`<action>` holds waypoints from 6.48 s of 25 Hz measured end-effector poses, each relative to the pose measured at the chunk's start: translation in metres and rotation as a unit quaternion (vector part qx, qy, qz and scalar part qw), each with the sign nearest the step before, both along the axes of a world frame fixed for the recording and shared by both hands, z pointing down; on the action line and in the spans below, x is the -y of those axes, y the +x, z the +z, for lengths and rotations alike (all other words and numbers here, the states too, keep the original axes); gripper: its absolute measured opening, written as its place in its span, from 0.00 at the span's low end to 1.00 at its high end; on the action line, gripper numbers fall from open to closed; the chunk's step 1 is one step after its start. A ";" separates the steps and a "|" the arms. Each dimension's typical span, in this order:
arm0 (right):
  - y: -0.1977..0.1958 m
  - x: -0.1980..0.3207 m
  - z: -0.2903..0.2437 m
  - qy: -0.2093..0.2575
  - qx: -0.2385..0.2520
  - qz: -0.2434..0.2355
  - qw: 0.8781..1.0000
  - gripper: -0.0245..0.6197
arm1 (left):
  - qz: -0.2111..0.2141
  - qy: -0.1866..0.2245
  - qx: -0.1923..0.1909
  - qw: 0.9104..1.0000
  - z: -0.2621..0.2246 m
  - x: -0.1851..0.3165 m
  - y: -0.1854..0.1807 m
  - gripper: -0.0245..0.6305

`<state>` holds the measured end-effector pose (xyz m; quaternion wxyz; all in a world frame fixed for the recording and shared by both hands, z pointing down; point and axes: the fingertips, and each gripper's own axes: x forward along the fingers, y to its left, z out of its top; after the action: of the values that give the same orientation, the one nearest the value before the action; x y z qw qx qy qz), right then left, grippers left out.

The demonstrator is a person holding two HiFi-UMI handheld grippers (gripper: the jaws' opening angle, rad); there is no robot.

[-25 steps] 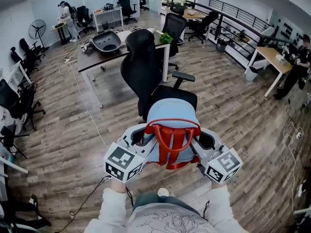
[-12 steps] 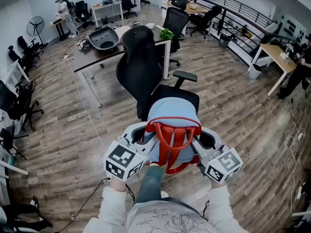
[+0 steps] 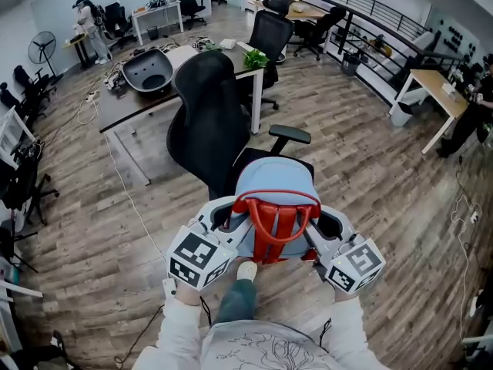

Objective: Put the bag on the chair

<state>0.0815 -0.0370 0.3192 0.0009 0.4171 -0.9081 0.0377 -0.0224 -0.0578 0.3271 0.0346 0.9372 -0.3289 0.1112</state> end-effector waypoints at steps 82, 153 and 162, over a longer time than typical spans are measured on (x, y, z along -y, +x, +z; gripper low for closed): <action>0.073 0.378 0.428 -0.293 -0.194 0.005 0.936 0.20 | 0.001 -0.252 0.164 0.954 0.426 0.374 0.069 0.22; 0.085 0.302 -0.005 0.050 -0.002 0.229 0.972 0.12 | -0.244 0.061 -0.098 0.963 -0.017 0.301 -0.017 0.07; 0.084 0.287 -0.014 0.059 0.001 0.235 0.970 0.12 | -0.240 0.075 -0.089 0.964 -0.023 0.289 -0.014 0.07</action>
<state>0.1655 -0.3241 0.3056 -0.0334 0.6178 -0.7854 -0.0168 -0.0365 -0.3466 0.3041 0.0191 0.8368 -0.5470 -0.0091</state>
